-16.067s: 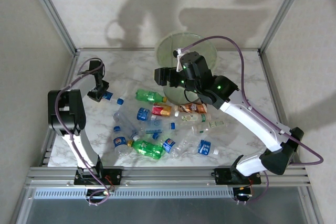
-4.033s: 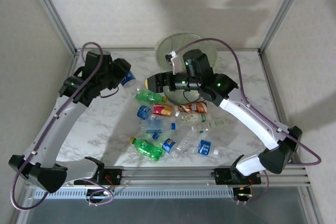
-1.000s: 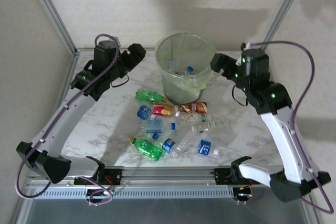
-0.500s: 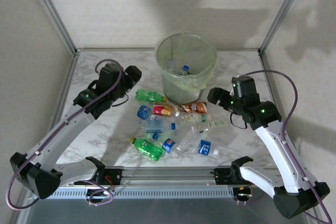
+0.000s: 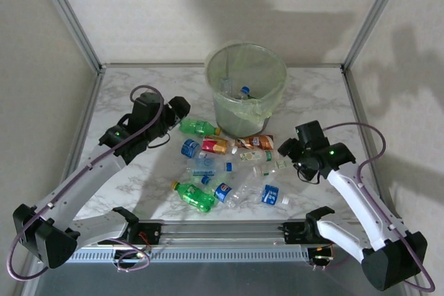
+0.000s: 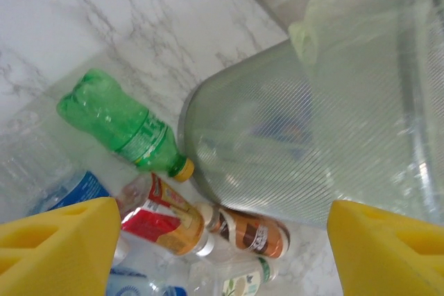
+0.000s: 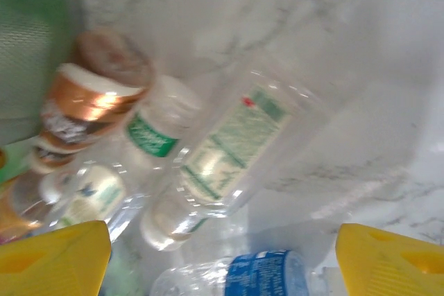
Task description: Put the plastic bottles in the bin
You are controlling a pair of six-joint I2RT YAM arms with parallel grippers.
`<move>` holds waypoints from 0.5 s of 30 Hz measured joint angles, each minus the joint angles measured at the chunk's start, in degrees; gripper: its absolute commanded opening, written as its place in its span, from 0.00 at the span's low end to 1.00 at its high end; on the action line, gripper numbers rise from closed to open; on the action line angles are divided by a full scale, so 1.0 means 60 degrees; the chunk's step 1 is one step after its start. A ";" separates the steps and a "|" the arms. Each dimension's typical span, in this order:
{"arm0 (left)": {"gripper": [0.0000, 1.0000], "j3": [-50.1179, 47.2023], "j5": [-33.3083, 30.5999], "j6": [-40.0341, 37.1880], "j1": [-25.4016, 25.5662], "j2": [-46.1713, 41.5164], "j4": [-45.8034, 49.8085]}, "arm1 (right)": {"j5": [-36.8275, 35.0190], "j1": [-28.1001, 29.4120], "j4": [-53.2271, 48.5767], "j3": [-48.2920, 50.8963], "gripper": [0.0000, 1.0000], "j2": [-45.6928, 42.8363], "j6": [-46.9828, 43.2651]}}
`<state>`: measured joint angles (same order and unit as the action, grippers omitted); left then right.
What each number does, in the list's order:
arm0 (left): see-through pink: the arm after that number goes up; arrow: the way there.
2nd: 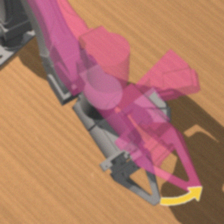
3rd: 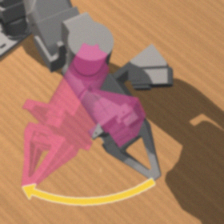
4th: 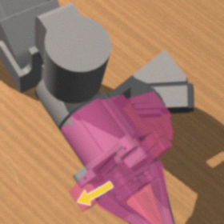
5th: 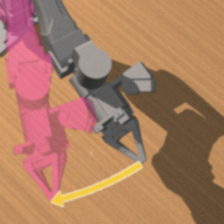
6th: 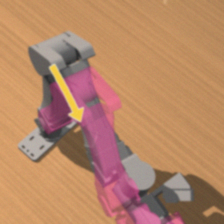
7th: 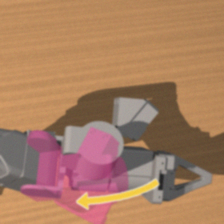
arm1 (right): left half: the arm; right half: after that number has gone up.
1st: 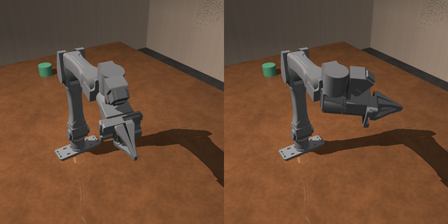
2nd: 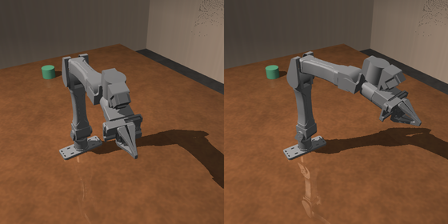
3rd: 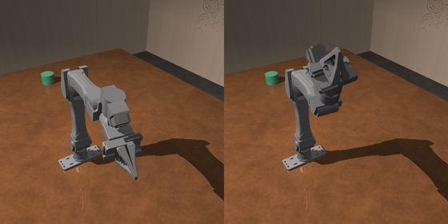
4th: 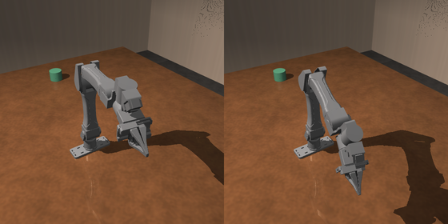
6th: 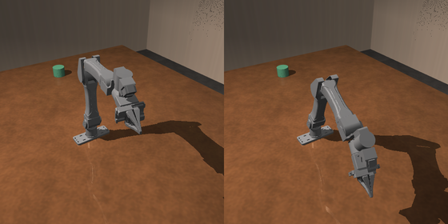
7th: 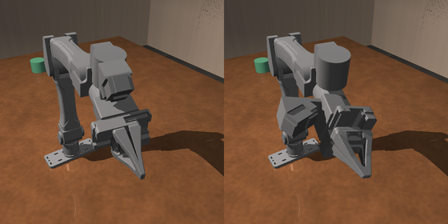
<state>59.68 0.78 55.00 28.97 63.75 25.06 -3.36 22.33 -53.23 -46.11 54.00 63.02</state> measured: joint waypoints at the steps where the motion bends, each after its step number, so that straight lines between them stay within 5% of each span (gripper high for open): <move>1: 0.79 -0.0142 0.0142 -0.0033 0.0015 -0.0047 0.0000 | -0.0015 0.0000 -0.0015 0.0164 0.85 0.0000 0.0237; 15: 0.79 -0.0889 0.0663 -0.0470 0.0040 -0.0291 0.0007 | -0.0266 0.0000 0.1264 0.0546 0.85 0.1537 0.1767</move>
<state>54.35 4.75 52.18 29.21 62.00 25.10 -4.95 22.33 -45.65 -42.83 63.22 73.63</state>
